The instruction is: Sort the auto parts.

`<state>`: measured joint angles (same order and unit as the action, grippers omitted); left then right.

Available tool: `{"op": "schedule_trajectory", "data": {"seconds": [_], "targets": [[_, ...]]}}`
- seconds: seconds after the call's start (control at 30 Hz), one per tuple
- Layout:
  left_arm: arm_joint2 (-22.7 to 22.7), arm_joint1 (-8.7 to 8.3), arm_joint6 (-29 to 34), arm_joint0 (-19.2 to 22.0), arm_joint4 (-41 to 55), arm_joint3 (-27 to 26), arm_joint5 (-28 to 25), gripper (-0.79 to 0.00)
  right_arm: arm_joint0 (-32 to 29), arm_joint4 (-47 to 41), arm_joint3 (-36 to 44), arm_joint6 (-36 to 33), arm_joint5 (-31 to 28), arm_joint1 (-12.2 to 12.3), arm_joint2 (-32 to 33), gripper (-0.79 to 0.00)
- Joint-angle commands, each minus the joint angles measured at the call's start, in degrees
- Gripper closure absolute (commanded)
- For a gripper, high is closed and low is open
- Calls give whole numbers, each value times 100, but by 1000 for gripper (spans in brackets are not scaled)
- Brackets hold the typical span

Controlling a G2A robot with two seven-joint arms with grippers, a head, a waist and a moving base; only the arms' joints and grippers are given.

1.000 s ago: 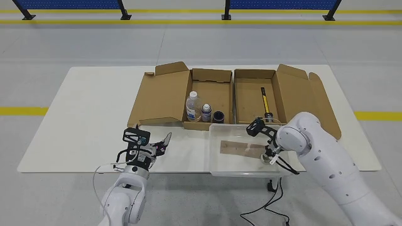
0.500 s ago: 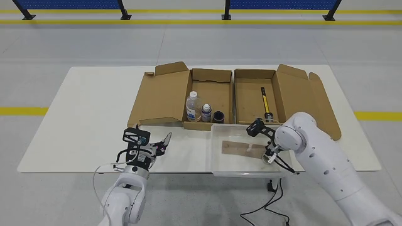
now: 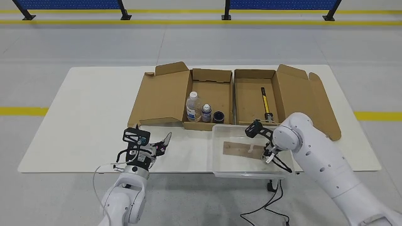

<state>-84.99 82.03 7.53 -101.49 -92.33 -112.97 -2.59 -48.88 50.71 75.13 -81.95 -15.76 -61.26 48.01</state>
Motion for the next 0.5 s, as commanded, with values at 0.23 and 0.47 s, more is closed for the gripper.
{"op": "schedule_trajectory", "data": {"seconds": [0.23, 0.47], "targets": [[0, 0, 0, 0, 0, 0, 0, -785, 51, -101, 20, 76, -43, -58, -121, -286], [0, 0, 0, 0, 0, 0, 0, -785, 41, -228, 156, 165, -91, -94, -194, -286]]}}
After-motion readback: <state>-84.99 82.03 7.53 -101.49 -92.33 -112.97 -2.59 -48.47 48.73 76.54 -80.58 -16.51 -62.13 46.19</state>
